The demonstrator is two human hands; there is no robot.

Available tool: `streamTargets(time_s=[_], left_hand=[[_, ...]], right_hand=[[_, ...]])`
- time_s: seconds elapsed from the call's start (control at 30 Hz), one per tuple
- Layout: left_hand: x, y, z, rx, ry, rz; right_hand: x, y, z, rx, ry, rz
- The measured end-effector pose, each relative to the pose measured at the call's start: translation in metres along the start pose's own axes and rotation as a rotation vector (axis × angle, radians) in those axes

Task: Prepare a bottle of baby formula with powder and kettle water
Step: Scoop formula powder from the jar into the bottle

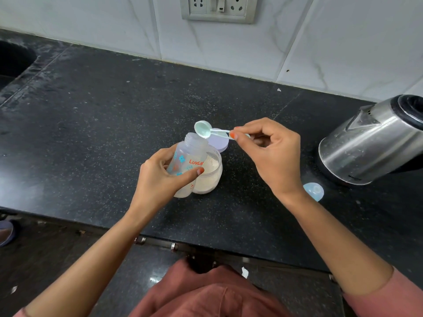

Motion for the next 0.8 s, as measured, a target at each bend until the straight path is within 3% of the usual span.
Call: streamTargets(time_s=[0.13,0.3,0.7,0.77,0.8], left_hand=[[0.0,-0.001,-0.005,-0.013,-0.018,0.008],[0.0,-0.002,-0.005,-0.02,-0.026,0.01],[-0.002,-0.001,-0.003,-0.026,-0.039,0.008],[-0.001,-0.001,-0.003,-0.032,-0.043,0.012],[-0.001,-0.001,-0.002,-0.034,-0.043,0.012]], right_hand=[[0.014,-0.011,0.017,0.275,0.404,0.051],[0.021,-0.012,0.021,0.399,0.533,-0.002],[0.023,-0.016,0.017,0.378,0.497,0.033],[0.019,-0.011,0.014,0.291,0.405,0.033],[0.013,-0.006,0.009,0.184,0.274,0.02]])
Point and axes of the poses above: each hand's wrist, its own x-axis away from the middle knuckle, its own y-axis out of the back of the hand, z = x × y, the point moved 7 cm from there along -x, towards the middle knuckle, and after that the axes turned 3 degrees about -y, right-handed, at the moved point
